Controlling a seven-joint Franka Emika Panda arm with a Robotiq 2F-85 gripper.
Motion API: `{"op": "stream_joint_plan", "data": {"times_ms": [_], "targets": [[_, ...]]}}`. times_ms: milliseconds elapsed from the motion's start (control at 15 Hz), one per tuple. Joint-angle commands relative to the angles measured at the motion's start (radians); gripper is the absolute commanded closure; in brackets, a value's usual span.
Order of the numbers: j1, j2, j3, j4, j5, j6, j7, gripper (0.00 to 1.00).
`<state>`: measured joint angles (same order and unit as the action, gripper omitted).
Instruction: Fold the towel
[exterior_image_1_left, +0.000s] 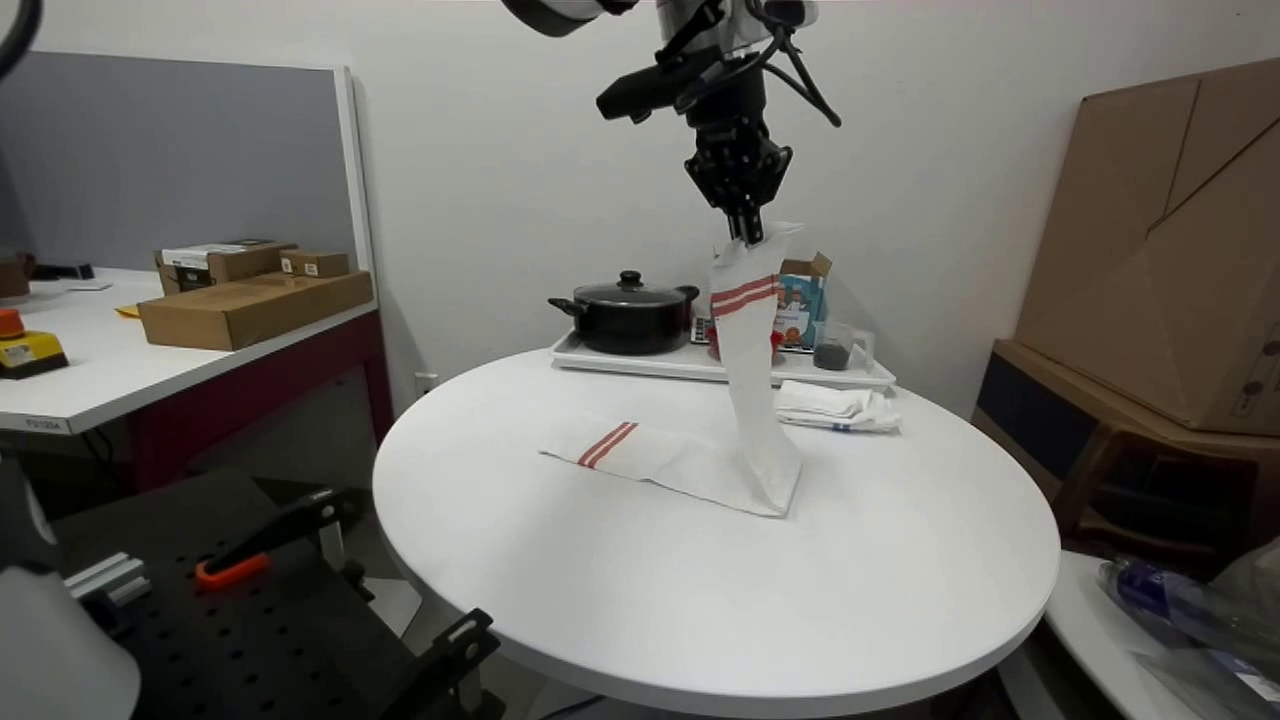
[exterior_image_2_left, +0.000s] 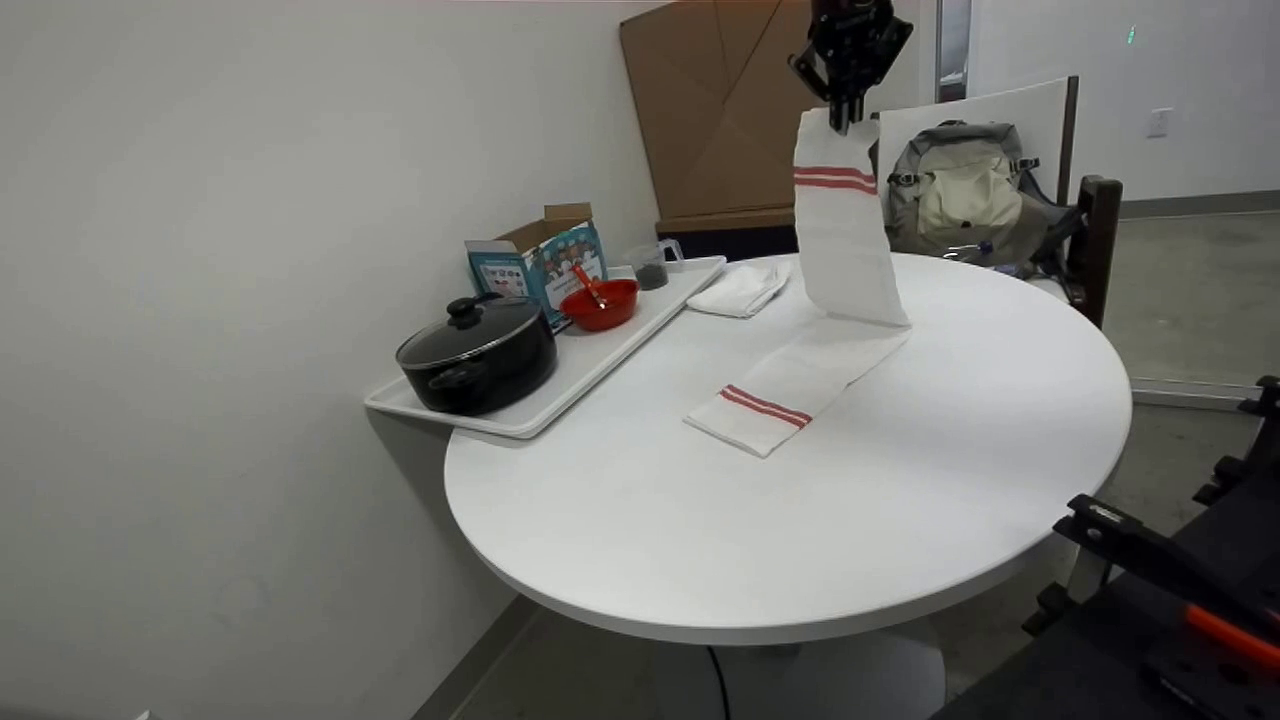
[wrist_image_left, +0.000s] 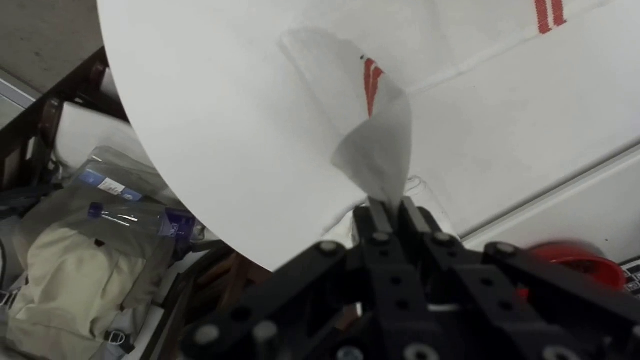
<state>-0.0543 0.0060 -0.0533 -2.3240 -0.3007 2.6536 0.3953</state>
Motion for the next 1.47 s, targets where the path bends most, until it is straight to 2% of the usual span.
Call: {"op": "stream_joint_plan", "data": {"times_ms": [0,267,533,1000,1400], "targets": [[0.02,0.0,0.015,-0.03,-0.119,0.02,0.083,0.91],[0.057,0.009,0.049,-0.069,-0.231,0.026,0.149,0.91],[0.081,0.047,0.057,-0.057,-0.332,0.031,0.249,0.91],[0.113,0.142,0.06,-0.066,-0.658,0.039,0.579,0.92],[0.184,0.216,0.077,-0.048,-0.811,0.03,0.801,0.92]]}}
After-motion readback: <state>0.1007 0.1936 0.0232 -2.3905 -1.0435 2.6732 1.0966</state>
